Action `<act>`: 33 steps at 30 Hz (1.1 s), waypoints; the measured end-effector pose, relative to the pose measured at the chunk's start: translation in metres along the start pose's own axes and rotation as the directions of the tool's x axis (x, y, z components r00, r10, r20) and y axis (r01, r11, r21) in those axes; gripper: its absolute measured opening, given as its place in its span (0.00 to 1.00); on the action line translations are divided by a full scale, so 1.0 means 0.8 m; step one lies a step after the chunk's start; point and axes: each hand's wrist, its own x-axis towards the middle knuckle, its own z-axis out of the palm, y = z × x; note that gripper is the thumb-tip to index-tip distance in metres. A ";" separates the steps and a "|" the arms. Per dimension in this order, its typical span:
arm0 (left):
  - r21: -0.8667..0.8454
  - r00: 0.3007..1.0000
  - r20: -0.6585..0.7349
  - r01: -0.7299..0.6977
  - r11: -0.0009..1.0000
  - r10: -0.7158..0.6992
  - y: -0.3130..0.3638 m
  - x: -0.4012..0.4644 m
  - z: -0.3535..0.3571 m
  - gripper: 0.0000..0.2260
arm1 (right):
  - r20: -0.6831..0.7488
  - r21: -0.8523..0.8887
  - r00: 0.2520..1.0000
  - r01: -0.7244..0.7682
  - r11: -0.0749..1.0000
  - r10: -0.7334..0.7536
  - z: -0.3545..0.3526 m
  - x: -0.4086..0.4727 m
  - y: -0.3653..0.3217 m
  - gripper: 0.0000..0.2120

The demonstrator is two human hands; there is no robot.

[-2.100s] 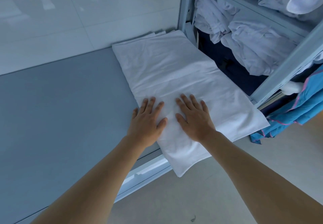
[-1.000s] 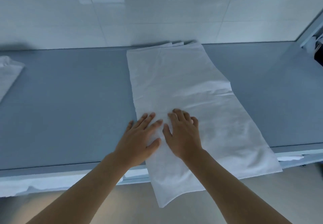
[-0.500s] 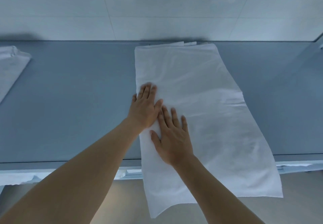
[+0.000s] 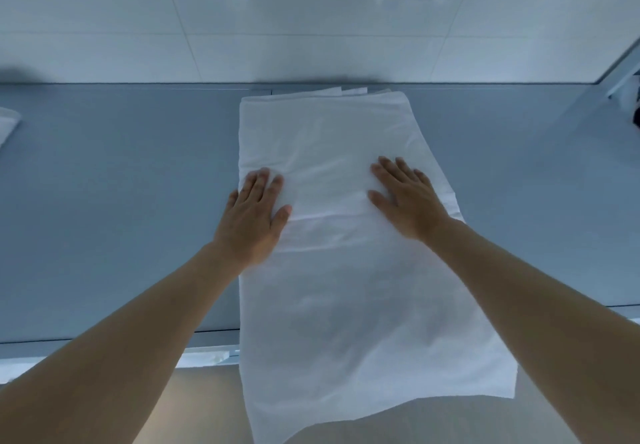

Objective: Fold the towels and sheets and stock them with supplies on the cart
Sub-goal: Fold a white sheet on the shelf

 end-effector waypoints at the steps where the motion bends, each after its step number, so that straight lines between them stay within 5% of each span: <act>1: 0.005 1.000 -0.003 0.000 1.000 0.000 0.001 -0.003 0.000 0.31 | 0.015 0.013 1.000 -0.001 1.000 0.001 0.003 -0.002 0.006 0.31; 24: 0.031 0.996 0.067 -0.053 0.998 0.051 0.018 -0.231 -0.011 0.32 | -0.016 0.056 0.999 0.033 0.998 -0.032 0.042 -0.231 -0.055 0.32; 33: 0.201 0.980 0.118 -0.183 0.962 0.162 0.029 -0.225 -0.014 0.53 | 0.051 -0.008 0.981 0.187 0.982 -0.187 0.029 -0.238 -0.035 0.50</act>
